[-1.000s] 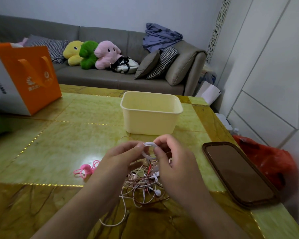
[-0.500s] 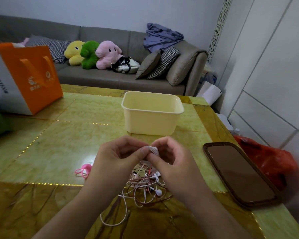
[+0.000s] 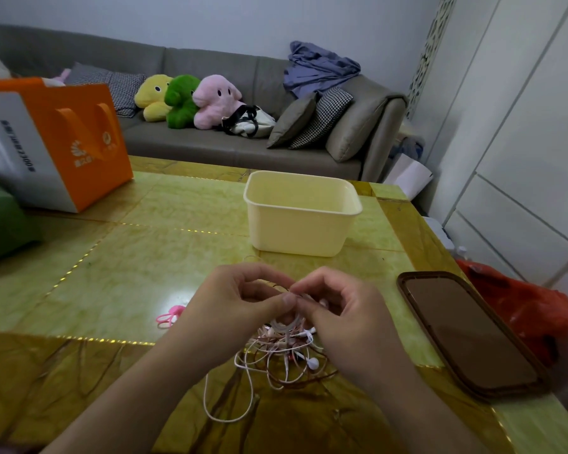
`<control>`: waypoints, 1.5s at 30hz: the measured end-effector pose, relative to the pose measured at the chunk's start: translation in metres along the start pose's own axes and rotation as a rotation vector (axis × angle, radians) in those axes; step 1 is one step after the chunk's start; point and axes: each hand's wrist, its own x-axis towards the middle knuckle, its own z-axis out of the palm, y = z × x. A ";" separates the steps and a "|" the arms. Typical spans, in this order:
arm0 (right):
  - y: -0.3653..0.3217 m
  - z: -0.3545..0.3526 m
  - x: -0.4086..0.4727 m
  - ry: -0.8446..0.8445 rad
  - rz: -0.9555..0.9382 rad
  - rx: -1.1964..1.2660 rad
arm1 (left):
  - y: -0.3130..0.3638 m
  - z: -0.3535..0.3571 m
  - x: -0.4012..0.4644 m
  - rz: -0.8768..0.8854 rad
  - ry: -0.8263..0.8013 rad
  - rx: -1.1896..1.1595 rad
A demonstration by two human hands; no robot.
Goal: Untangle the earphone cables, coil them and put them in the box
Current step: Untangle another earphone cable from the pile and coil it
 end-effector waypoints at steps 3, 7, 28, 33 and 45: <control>0.000 0.004 -0.001 -0.015 0.033 0.084 | 0.001 -0.004 0.001 0.024 0.072 0.057; 0.005 0.021 0.004 0.011 0.140 0.132 | 0.002 -0.027 0.007 0.050 0.231 0.123; 0.009 0.162 0.063 -0.421 -0.121 -0.878 | -0.019 -0.095 0.020 0.025 0.551 0.056; 0.013 0.168 0.065 -0.310 -0.083 -0.766 | -0.018 -0.097 0.019 0.015 0.545 0.052; 0.005 0.186 0.057 -0.299 -0.232 -0.853 | -0.018 -0.096 0.018 0.012 0.560 0.046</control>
